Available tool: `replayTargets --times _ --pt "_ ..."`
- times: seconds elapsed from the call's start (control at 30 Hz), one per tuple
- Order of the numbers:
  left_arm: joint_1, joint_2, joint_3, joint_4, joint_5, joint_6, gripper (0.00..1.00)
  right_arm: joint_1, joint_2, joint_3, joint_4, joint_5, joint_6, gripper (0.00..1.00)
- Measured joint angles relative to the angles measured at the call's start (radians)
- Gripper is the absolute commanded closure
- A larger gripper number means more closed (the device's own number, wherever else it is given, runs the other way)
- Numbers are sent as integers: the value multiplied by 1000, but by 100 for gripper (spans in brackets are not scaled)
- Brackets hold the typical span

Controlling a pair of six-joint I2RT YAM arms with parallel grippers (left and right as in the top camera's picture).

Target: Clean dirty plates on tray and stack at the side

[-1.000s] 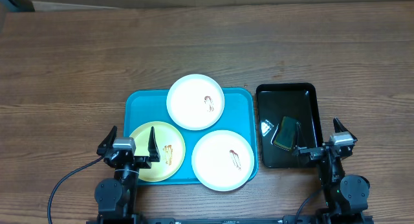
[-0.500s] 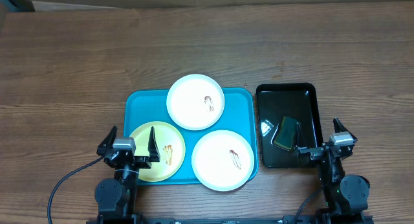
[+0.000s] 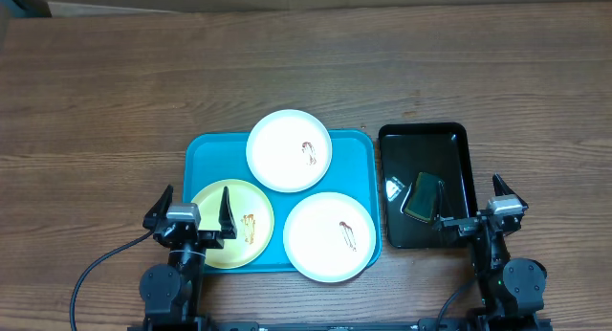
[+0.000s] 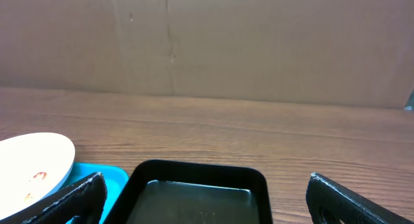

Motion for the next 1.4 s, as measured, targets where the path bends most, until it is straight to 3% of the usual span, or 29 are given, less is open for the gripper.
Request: replayTargets --times 0.17,0.3,0.4,0.53,0.67,0.8,0.9,1.0,1.13,1.23,1.4 --pt "0 11 132 -97 85 -53 0 0 0 0 0 0 0 0" --pt "0 111 429 -260 135 -88 0 0 0 0 1 0 1 0" --pt "0 264 692 -407 205 -105 0 0 0 0 0 -1 1 0" --pt "0 579 1117 -755 364 -115 0 0 0 0 0 0 1 0" --pt "0 872 1467 -1022 509 -124 0 0 0 0 6 -6 93 0" --pt "0 1069 1660 -1142 667 -129 0 0 0 11 -10 -50 177 0" --pt "0 1141 1690 -1162 741 -130 0 0 13 93 -76 -78 206 0" --pt "0 1198 1696 -1211 757 -130 0 0 93 304 -182 -91 219 0" --pt "0 1265 1700 -1327 723 -130 0 0 329 706 -425 -100 210 0" --pt "-2 1317 1700 -1428 649 -129 0 0 582 1029 -702 -101 187 0" --pt "-44 1369 1697 -1533 512 -120 23 0 1002 1483 -1151 -108 171 0"
